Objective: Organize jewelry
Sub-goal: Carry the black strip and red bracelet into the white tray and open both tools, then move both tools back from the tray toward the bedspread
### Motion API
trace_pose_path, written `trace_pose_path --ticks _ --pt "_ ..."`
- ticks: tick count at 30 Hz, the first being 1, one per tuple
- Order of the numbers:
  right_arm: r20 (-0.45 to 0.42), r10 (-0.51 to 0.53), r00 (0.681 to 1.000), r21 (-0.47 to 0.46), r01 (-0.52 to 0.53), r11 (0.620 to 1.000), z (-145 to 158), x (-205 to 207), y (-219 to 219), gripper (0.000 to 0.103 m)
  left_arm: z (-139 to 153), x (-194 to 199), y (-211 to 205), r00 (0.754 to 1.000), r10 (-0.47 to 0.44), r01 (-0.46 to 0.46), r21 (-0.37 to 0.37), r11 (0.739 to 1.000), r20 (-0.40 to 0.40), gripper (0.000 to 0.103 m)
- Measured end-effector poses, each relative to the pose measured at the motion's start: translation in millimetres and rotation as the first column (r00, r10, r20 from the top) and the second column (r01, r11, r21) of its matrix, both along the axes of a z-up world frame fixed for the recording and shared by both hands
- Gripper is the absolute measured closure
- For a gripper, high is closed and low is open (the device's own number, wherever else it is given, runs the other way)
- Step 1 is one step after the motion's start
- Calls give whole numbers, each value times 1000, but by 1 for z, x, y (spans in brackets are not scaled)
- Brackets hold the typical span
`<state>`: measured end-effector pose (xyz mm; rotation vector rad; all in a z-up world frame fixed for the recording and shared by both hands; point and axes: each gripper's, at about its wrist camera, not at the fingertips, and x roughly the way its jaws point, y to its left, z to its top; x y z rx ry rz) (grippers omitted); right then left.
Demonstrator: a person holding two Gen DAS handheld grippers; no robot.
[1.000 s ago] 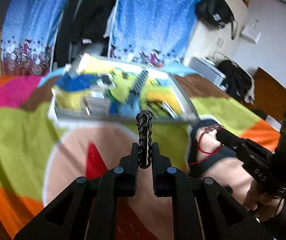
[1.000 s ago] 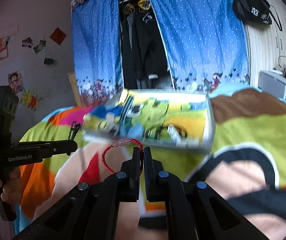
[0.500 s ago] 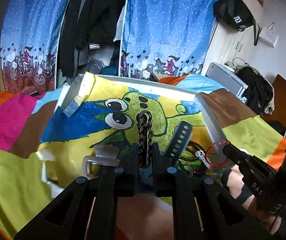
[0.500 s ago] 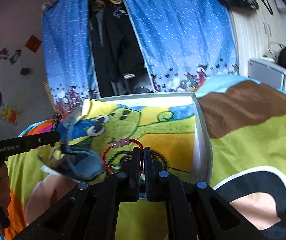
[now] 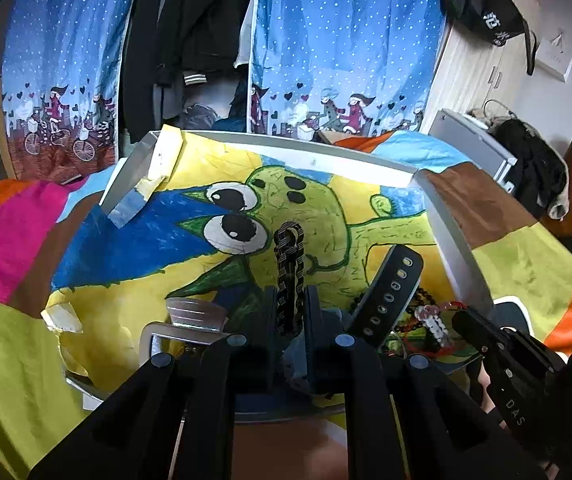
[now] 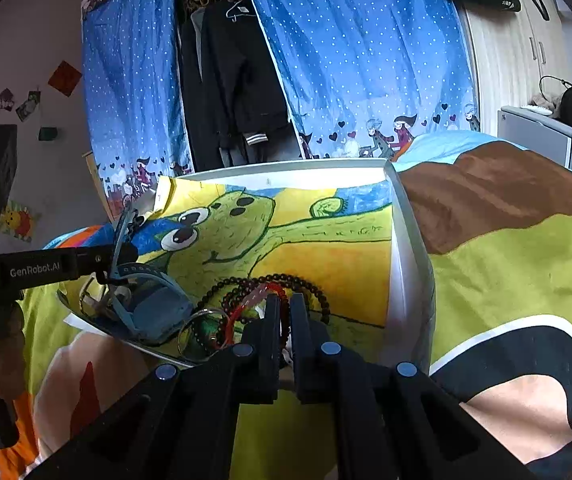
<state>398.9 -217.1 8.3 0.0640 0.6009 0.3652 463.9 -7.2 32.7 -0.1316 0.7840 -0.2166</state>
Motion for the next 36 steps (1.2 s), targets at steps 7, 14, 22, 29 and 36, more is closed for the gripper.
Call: trace_pose_path --ticks 7,14,22,29,36 --pt "-4 5 1000 -12 -5 1000 4 -8 -3 79 0 -11 0 998 61 -61 35 998 10 46" --pt "33 0 999 -9 0 1000 27 -28 -12 59 11 -33 -8 997 63 -66 79 995 40 38" --pt "115 -9 993 26 6 1000 70 -66 -24 31 50 -80 -12 987 56 -66 66 996 148 25" --pt "190 -12 982 54 2 999 107 -113 -33 9 92 -142 -12 955 52 -62 23 998 293 9" --pt "235 3 972 62 -18 998 132 -162 -32 0 122 -204 -6 927 56 -66 15 998 371 8"
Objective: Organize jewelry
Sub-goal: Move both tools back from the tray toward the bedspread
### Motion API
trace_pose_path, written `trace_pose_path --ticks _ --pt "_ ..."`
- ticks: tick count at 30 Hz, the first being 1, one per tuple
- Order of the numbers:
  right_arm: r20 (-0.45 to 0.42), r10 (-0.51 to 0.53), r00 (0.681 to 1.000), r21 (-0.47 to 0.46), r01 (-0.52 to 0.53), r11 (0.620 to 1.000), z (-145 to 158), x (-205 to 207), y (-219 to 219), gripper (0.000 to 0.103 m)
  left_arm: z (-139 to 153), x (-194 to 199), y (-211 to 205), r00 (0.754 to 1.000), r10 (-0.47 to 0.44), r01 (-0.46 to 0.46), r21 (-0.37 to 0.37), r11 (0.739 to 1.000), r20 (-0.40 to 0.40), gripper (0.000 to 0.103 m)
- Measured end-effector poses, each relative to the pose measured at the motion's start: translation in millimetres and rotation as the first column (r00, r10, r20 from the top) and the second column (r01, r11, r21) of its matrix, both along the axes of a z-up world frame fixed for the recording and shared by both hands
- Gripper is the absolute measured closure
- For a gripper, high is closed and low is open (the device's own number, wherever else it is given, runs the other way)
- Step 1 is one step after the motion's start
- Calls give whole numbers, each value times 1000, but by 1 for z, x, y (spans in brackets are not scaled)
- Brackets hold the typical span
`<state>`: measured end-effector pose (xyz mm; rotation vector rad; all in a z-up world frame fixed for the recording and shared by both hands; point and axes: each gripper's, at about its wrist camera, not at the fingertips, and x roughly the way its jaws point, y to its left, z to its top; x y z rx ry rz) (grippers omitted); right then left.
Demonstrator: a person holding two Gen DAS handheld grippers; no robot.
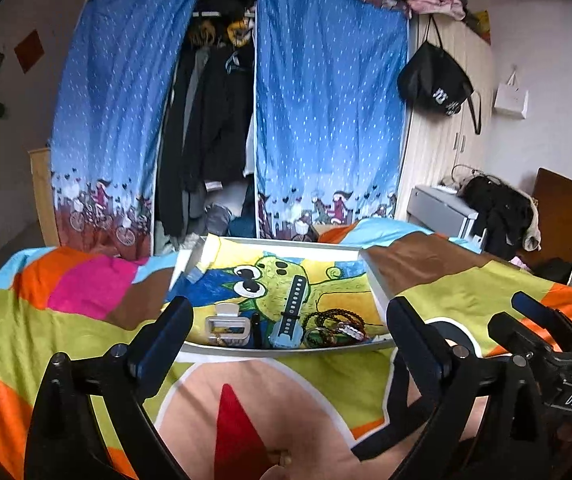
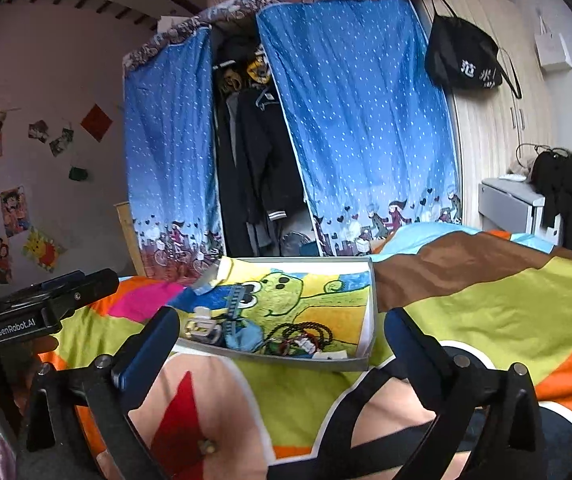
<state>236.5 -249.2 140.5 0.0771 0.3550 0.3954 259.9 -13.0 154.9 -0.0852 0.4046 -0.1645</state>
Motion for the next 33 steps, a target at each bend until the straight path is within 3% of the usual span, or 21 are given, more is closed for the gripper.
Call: trace_pose_path --ticks 7,17,33 --pt "30 30 999 -22 -29 999 6 -57 9 0 3 -68 6 999 11 -12 21 1000 44 5" --pt "53 33 998 -26 -32 999 -11 -116 23 0 -15 -131 20 999 33 -33 -3 999 22 5" --pt "-60 -26 998 -73 22 997 -64 -142 23 0 -65 -164 41 999 35 -33 46 998 -40 5"
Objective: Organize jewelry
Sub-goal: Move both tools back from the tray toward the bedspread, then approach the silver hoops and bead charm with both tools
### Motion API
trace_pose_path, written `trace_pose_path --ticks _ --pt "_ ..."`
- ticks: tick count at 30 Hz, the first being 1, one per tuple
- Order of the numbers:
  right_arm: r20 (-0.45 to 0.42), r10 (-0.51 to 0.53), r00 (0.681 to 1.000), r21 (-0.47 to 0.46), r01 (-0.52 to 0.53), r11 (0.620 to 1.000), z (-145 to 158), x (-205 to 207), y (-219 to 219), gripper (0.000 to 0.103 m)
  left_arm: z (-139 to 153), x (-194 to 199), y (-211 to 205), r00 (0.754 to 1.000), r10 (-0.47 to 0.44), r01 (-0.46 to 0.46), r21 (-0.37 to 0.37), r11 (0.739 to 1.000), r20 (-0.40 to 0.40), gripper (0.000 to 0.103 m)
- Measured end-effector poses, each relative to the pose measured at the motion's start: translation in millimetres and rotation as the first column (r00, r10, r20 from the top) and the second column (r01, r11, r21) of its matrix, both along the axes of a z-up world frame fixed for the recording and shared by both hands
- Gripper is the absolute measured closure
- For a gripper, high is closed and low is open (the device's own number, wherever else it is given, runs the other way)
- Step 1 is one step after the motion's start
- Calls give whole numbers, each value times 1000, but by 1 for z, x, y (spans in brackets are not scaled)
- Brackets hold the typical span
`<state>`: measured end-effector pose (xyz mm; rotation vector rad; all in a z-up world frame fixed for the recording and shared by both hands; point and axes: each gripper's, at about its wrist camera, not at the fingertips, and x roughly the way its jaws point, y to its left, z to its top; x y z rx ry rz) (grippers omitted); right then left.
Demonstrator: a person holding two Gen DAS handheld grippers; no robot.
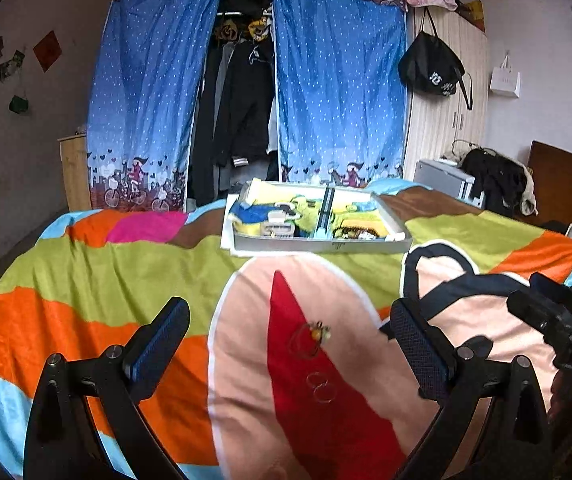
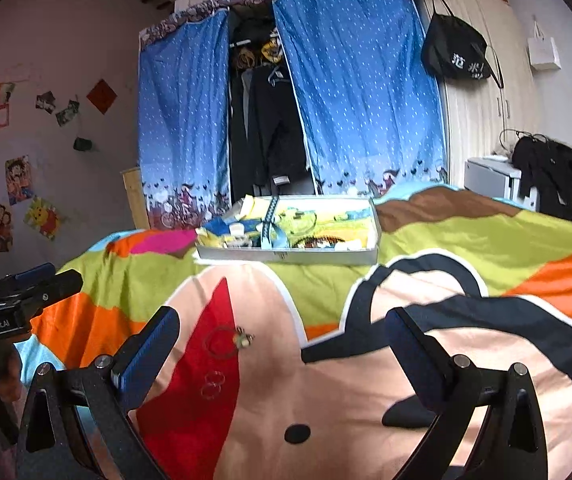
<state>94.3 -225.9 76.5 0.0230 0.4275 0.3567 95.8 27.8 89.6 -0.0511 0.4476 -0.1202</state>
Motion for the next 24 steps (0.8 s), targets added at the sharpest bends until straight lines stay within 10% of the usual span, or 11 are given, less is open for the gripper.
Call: trace_pose_path --ticks 24 --pt "-307 -50 950 -74 29 997 -116 18 10 0 -119 46 8 934 -36 53 38 998 -355 5"
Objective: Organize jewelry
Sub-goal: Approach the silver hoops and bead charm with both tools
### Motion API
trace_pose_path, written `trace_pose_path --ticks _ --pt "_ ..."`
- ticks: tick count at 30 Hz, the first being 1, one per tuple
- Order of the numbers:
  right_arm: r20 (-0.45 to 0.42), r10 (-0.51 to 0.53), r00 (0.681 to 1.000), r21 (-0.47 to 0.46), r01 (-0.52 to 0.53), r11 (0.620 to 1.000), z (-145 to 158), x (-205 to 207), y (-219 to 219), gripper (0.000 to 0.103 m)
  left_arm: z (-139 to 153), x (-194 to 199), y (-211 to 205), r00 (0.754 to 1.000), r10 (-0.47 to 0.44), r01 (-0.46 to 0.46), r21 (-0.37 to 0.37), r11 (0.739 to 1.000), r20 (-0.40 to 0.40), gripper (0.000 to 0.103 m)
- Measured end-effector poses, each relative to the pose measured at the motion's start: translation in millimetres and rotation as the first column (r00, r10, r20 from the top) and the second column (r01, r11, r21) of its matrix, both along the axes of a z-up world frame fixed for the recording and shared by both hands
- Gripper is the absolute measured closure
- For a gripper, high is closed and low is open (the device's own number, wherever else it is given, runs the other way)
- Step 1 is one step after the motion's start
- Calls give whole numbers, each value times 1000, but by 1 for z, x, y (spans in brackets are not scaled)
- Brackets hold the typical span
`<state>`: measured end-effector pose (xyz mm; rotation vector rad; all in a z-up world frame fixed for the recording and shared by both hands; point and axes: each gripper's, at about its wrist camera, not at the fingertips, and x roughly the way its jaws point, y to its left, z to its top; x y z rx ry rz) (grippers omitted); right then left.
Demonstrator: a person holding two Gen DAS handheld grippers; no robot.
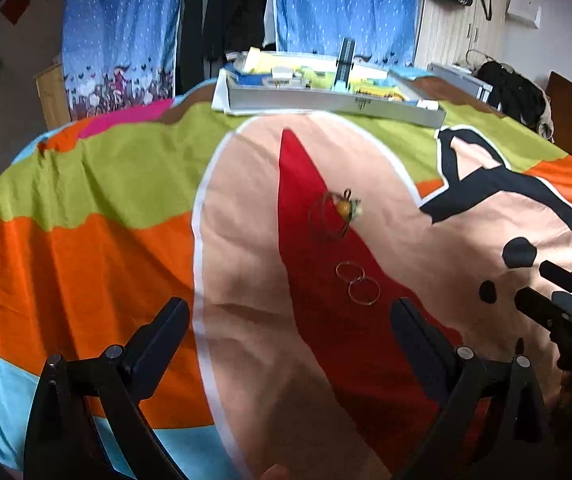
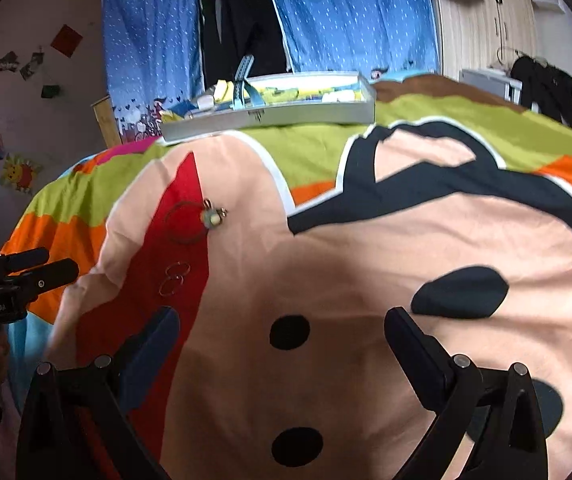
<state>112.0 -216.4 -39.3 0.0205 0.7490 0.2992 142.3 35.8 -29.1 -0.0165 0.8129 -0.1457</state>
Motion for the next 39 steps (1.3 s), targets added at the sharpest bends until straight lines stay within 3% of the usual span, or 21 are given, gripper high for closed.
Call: trace_pose_path --ticks 16,26,34,39 --pt "-59 -13 998 -4 13 1000 -21 13 6 0 -14 17 8 998 31 -32 -13 999 -51 5" --pt "-93 34 995 -23 -37 999 -27 34 19 0 -14 46 26 999 -8 2 -111 994 -50 5" --pt "-107 133 985 -44 -138 989 -30 55 43 0 -18 67 23 992 -123 123 -132 984 4 6" --pt "-127 189 974 -70 -199 978 -39 68 62 0 -30 85 22 983 -180 174 -164 971 -20 20"
